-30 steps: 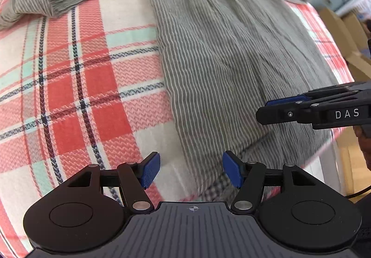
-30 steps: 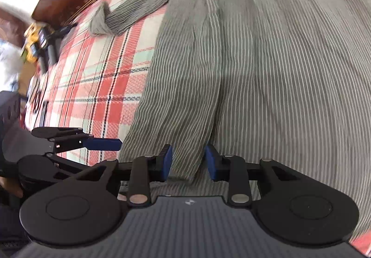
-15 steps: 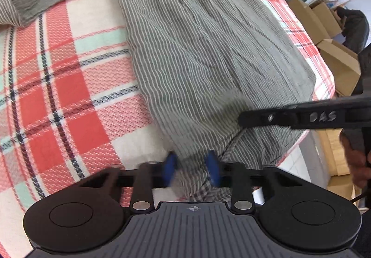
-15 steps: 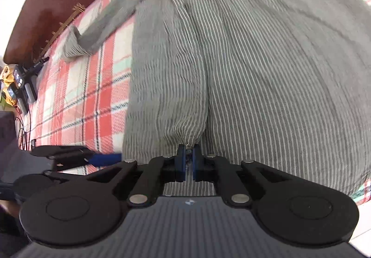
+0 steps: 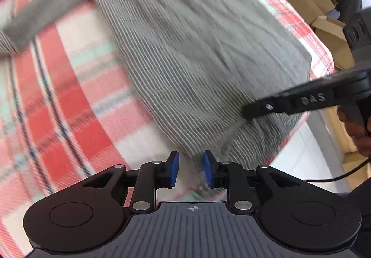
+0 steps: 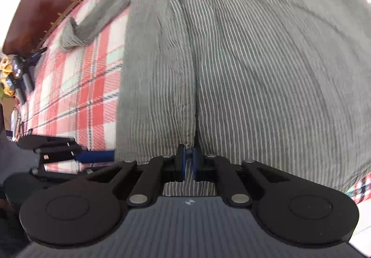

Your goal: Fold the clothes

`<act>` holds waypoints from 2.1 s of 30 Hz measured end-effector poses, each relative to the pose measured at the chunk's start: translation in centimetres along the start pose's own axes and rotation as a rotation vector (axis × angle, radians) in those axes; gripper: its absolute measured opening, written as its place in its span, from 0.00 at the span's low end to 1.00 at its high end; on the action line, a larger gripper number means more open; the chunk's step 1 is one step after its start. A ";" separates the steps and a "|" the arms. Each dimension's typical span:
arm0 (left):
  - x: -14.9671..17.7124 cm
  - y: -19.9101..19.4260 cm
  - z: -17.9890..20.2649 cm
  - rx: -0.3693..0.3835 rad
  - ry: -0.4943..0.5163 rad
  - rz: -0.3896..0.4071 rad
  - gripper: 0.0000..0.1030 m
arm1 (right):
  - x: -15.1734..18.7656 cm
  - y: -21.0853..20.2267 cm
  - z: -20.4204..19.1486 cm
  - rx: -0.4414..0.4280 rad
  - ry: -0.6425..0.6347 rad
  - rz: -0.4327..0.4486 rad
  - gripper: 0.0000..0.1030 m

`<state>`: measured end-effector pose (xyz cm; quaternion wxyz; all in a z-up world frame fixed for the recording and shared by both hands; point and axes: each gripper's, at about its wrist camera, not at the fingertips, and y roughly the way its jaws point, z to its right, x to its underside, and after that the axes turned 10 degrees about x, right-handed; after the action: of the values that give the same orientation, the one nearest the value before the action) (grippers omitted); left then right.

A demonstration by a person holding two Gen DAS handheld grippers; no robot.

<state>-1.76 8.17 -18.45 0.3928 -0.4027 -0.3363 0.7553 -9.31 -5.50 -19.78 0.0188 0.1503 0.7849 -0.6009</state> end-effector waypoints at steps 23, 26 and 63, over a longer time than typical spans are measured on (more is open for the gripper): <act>-12.7 3.0 -8.1 -0.083 -0.379 0.235 0.58 | -9.8 -0.4 -2.8 0.072 -0.097 0.265 0.30; -13.0 3.4 -8.6 -0.072 -0.421 0.237 0.36 | -11.3 0.5 -2.6 0.052 -0.105 0.254 0.30; -16.7 -4.3 -13.6 -0.918 -0.582 0.427 0.72 | -13.4 2.0 -0.1 -0.079 -0.061 0.161 0.31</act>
<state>17.64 -1.66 -15.27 -0.0916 -0.3666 -0.6345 0.6742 4.04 -7.80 -18.76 0.0965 0.1936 0.7925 -0.5702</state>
